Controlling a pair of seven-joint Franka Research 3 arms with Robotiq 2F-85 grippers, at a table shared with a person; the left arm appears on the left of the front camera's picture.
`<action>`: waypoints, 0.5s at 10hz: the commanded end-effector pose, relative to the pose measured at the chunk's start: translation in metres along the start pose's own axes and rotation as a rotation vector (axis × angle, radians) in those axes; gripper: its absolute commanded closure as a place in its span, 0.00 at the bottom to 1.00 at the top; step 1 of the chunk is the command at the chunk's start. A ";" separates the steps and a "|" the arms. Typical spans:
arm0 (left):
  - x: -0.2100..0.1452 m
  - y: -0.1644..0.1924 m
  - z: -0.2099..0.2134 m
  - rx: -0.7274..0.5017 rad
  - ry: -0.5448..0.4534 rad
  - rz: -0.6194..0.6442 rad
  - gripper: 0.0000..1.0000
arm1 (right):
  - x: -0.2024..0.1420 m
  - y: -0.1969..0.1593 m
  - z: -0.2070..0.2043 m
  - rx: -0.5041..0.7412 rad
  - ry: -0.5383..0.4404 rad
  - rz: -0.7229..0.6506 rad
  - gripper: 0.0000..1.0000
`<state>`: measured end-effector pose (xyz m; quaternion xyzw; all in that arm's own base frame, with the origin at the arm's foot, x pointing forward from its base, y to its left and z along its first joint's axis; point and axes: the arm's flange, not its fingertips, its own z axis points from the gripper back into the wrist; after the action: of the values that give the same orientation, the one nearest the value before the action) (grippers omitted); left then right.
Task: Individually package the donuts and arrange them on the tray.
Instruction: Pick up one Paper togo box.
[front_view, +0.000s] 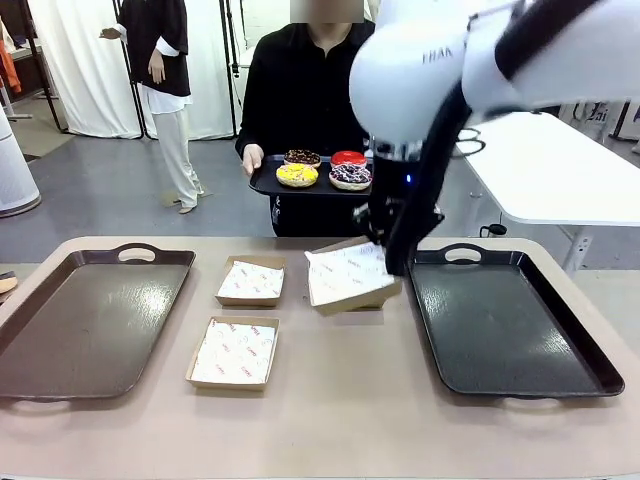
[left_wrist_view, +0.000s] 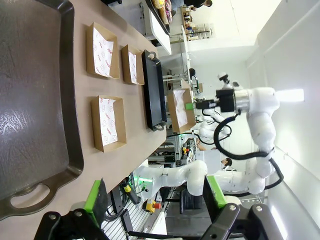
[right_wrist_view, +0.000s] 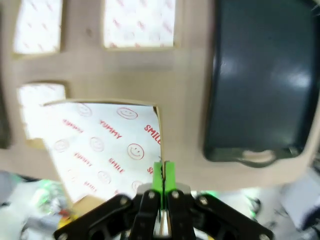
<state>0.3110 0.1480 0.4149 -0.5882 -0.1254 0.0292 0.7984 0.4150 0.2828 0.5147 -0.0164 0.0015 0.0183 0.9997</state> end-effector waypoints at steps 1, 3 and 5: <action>-0.001 -0.001 0.001 -0.014 -0.006 -0.004 0.00 | 0.053 0.010 0.009 -0.019 0.005 -0.035 1.00; -0.001 -0.001 0.001 -0.014 -0.006 -0.004 0.00 | 0.098 0.007 0.016 0.008 -0.010 -0.068 1.00; -0.001 -0.001 0.001 -0.014 -0.006 -0.004 0.00 | 0.131 -0.003 0.017 0.025 -0.045 -0.076 1.00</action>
<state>0.3109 0.1481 0.4149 -0.5882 -0.1254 0.0294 0.7984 0.5345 0.2784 0.5251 0.0064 -0.0127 -0.0120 0.9998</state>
